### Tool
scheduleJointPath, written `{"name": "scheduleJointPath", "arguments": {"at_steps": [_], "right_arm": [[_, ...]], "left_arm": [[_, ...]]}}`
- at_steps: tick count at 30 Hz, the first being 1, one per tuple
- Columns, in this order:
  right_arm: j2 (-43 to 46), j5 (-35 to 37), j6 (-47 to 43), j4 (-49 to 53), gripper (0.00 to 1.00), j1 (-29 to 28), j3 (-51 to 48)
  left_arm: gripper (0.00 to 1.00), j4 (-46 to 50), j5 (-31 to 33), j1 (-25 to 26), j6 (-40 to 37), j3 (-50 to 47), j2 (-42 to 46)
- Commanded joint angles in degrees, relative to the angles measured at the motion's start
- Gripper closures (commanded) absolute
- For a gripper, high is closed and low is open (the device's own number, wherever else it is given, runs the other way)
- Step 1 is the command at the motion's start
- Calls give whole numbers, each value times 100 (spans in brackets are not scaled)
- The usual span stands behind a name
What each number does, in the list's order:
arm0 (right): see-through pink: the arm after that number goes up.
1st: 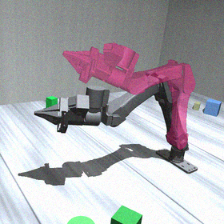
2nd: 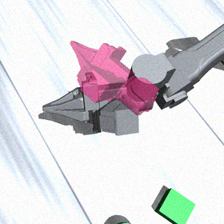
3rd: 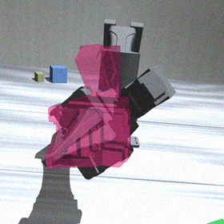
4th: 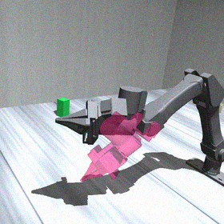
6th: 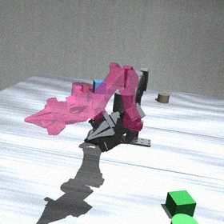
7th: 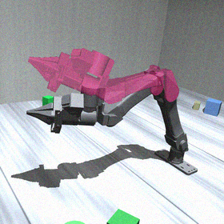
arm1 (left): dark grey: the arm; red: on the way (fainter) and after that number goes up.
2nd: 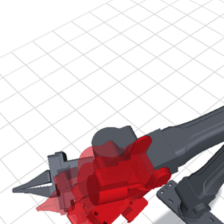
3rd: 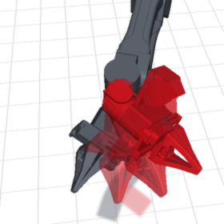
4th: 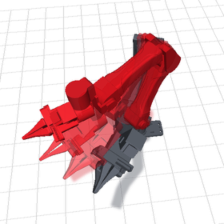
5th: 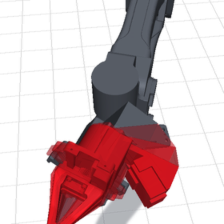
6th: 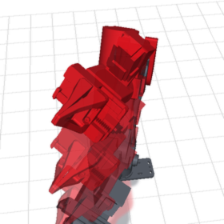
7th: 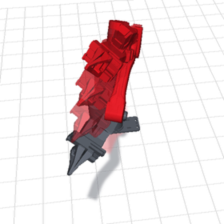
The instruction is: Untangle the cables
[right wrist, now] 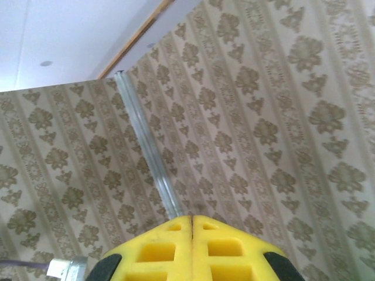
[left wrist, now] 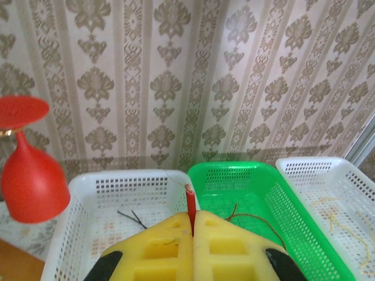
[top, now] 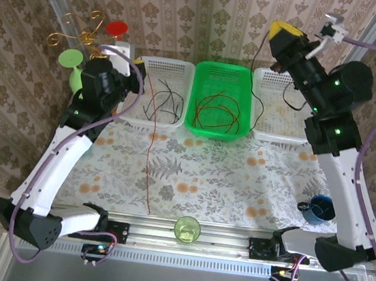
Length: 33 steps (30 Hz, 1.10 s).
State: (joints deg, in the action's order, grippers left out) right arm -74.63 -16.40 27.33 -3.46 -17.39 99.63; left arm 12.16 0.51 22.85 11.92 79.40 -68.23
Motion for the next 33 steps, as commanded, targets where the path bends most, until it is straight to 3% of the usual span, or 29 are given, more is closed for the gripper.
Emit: {"name": "scheduleJointPath", "arguments": {"at_steps": [1,6,10,12,21,26,30,33], "right_arm": [[-284,178,-115,-372,100,-255,486],[-748,252,-155,-471,100,-571,919],[-1060,232,-228,-430,100,-773,1477],[-1222,248,-211,-453,100,-863,1727],[-2690,260,-101,-975,100,-1275,2969],[-4208,92,29,-573,100,-1384,5037],[-5327,256,-147,-90,100,-1414,6784],[-5597,398,-384,-148,100,-1408,7027]], "left_arm": [[100,-250,-192,0,-257,683,-29],[100,-459,-158,-61,-315,529,149],[100,161,-479,-385,-374,1461,-77],[100,198,-484,-396,-336,1435,0],[100,-206,-61,-341,666,-1657,1590],[100,-47,413,-208,1133,-3163,2528],[100,121,520,-125,1371,-3807,2954],[100,179,564,-2,1559,-4086,3153]]}}
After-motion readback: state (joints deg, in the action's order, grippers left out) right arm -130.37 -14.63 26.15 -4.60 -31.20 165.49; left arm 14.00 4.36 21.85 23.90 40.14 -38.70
